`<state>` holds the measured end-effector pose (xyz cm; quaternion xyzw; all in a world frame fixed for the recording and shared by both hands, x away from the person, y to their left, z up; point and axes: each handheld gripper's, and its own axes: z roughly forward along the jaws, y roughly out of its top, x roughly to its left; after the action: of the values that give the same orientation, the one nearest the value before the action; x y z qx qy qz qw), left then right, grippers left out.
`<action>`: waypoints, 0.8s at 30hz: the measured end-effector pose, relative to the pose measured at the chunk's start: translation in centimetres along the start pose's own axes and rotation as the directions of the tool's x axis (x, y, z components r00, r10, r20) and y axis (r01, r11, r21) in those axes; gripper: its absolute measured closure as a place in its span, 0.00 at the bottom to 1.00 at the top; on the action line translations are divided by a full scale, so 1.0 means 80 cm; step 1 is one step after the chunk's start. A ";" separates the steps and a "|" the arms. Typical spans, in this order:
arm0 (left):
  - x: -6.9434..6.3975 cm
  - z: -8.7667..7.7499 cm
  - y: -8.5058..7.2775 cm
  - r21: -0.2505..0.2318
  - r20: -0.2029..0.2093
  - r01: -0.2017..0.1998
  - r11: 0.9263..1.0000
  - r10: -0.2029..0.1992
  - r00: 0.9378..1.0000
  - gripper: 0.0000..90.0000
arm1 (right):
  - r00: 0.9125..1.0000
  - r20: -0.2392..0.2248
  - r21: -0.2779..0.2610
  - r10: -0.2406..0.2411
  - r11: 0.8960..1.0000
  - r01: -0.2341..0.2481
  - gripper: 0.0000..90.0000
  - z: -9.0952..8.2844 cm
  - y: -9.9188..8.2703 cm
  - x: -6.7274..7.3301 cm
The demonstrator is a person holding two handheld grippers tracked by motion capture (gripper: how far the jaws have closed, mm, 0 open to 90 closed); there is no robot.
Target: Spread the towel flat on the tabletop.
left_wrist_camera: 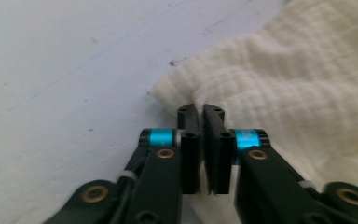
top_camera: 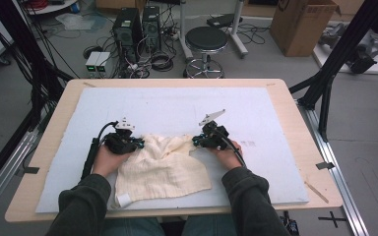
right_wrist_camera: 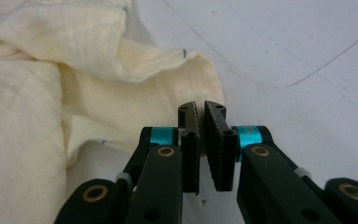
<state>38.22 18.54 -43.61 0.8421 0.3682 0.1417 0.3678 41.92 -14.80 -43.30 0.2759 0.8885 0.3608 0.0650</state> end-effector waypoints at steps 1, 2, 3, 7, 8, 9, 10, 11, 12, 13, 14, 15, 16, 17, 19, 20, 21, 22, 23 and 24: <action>-0.001 0.000 0.001 -0.001 -0.009 0.001 1.000 -0.001 1.000 0.96 | 1.000 0.002 0.016 -0.010 1.000 0.010 0.95 -0.002 0.002 -0.001; -0.001 -0.001 0.001 -0.012 -0.023 0.008 1.000 -0.009 1.000 0.96 | 1.000 0.018 0.031 -0.021 0.999 0.021 0.95 -0.004 0.005 -0.001; 0.001 -0.003 0.003 -0.025 -0.031 0.020 0.999 -0.021 0.999 0.96 | 0.999 0.040 0.035 -0.027 0.999 0.026 0.95 -0.009 0.009 -0.001; 0.010 -0.012 0.013 -0.086 -0.086 0.057 0.995 -0.065 0.994 0.97 | 0.993 0.117 0.032 -0.027 0.999 0.023 0.95 -0.027 0.030 -0.018; 0.012 -0.014 0.019 -0.106 -0.108 0.063 0.992 -0.074 0.991 0.97 | 0.989 0.145 0.021 -0.028 0.999 0.025 0.95 -0.031 0.036 -0.023; 0.015 -0.016 0.024 -0.140 -0.133 0.083 0.987 -0.102 0.986 0.97 | 0.984 0.178 0.016 -0.017 1.000 0.014 0.95 -0.034 0.043 -0.029; 0.018 -0.018 0.028 -0.185 -0.142 0.114 0.976 -0.142 0.980 0.96 | 0.975 0.222 0.007 -0.010 1.000 0.009 0.95 -0.037 0.049 -0.035; 0.021 -0.018 0.032 -0.203 -0.144 0.134 0.970 -0.165 0.976 0.95 | 0.969 0.248 0.002 0.009 1.000 -0.010 0.93 -0.041 0.054 -0.043; 0.022 -0.017 0.036 -0.207 -0.166 0.138 0.969 -0.173 0.971 0.92 | 0.958 0.286 -0.006 0.030 1.000 -0.029 0.85 -0.044 0.059 -0.049; 0.023 -0.016 0.038 -0.212 -0.170 0.152 0.966 -0.189 0.967 0.83 | 0.946 0.319 -0.036 0.050 0.999 -0.041 0.78 -0.048 0.061 -0.054; 0.024 -0.016 0.038 -0.215 -0.151 0.166 0.962 -0.200 0.968 0.79 | 0.947 0.312 -0.070 0.072 0.996 -0.053 0.76 -0.051 0.061 -0.058; 0.024 -0.015 0.038 -0.212 -0.142 0.168 0.963 -0.200 0.970 0.79 | 0.950 0.301 -0.089 0.086 0.994 -0.062 0.71 -0.053 0.060 -0.060; 0.022 -0.014 0.037 -0.204 -0.137 0.163 0.965 -0.193 0.972 0.78 | 0.953 0.290 -0.090 0.091 0.994 -0.067 0.70 -0.054 0.058 -0.061; 0.021 -0.014 0.037 -0.190 -0.131 0.154 0.970 -0.180 0.975 0.77 | 0.960 0.262 -0.089 0.095 0.993 -0.074 0.69 -0.055 0.055 -0.061; 0.017 -0.016 0.036 -0.183 -0.109 0.148 0.972 -0.169 0.979 0.76 | 0.967 0.241 -0.085 0.080 0.994 -0.061 0.68 -0.056 0.048 -0.057; 0.014 -0.019 0.035 -0.184 -0.098 0.134 0.974 -0.154 0.983 0.76 | 0.972 0.223 -0.077 0.076 0.995 -0.061 0.67 -0.056 0.044 -0.055; 0.010 -0.022 0.034 -0.185 -0.092 0.120 0.975 -0.138 0.986 0.75 | 0.976 0.202 -0.082 0.078 0.995 -0.063 0.67 -0.057 0.039 -0.052; 0.007 -0.026 0.033 -0.178 -0.083 0.101 0.979 -0.118 0.990 0.75 | 0.981 0.184 -0.087 0.070 0.995 -0.054 0.66 -0.059 0.033 -0.048; 0.003 -0.030 0.031 -0.176 -0.072 0.086 0.981 -0.100 0.992 0.73 | 0.984 0.165 -0.091 0.067 0.994 -0.052 0.66 -0.060 0.027 -0.043; 0.000 -0.034 0.029 -0.170 -0.064 0.071 0.983 -0.083 0.995 0.72 | 0.988 0.147 -0.090 0.056 0.995 -0.043 0.65 -0.063 0.022 -0.038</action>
<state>38.02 18.85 -40.03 0.7878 0.4000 0.1874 0.4291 43.64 -18.45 -38.71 0.3211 0.8574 0.3790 0.1343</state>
